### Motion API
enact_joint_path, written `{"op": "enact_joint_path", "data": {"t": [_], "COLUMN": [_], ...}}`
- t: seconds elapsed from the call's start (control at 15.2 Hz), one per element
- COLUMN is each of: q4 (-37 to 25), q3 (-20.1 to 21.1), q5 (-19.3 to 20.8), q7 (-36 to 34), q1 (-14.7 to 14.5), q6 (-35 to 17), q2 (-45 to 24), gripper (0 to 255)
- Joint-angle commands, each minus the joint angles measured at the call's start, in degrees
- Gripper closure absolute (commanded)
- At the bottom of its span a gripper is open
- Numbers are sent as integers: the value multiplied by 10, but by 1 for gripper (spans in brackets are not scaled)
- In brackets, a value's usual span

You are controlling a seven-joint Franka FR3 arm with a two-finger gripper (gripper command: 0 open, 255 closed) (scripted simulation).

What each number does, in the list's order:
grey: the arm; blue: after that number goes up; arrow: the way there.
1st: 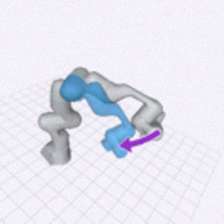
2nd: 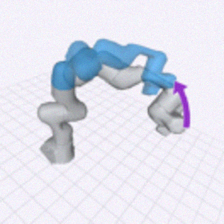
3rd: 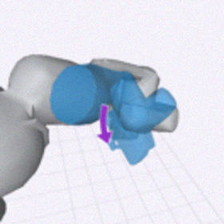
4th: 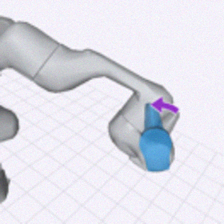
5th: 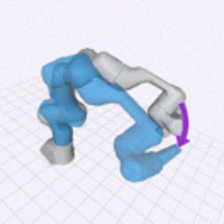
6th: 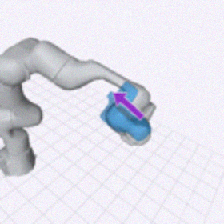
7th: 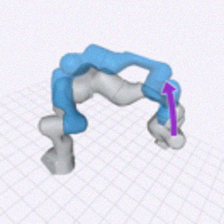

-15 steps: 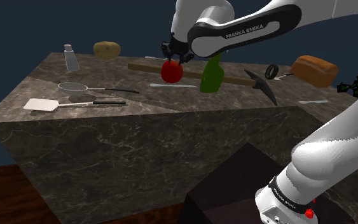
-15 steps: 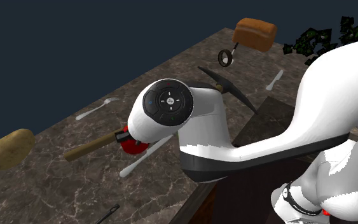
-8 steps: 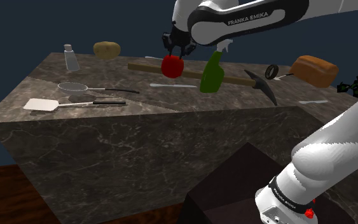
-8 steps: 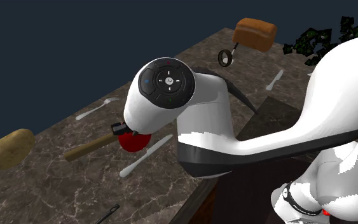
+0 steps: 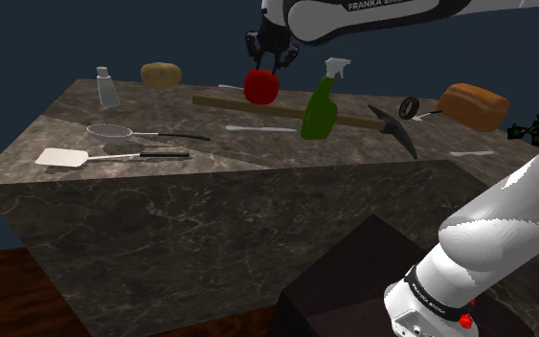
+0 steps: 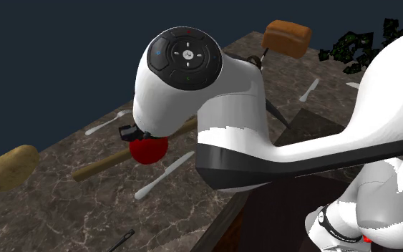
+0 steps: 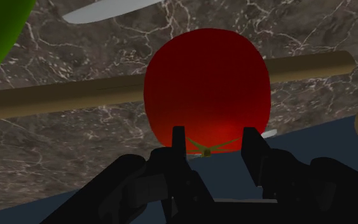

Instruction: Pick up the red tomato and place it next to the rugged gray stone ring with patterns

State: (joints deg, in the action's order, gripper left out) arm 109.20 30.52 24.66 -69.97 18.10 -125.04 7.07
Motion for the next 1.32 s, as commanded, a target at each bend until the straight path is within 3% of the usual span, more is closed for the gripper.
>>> {"op": "enact_joint_path", "data": {"t": [0.0, 1.06, 1.25], "q4": [-13, -153, -117], "q3": [-1, 5, -19], "q5": [-5, -18, -47], "q7": [9, 53, 87], "q1": [0, -4, 7], "q6": [13, 130, 113], "q2": [2, -18, 19], "gripper": [255, 255, 255]}}
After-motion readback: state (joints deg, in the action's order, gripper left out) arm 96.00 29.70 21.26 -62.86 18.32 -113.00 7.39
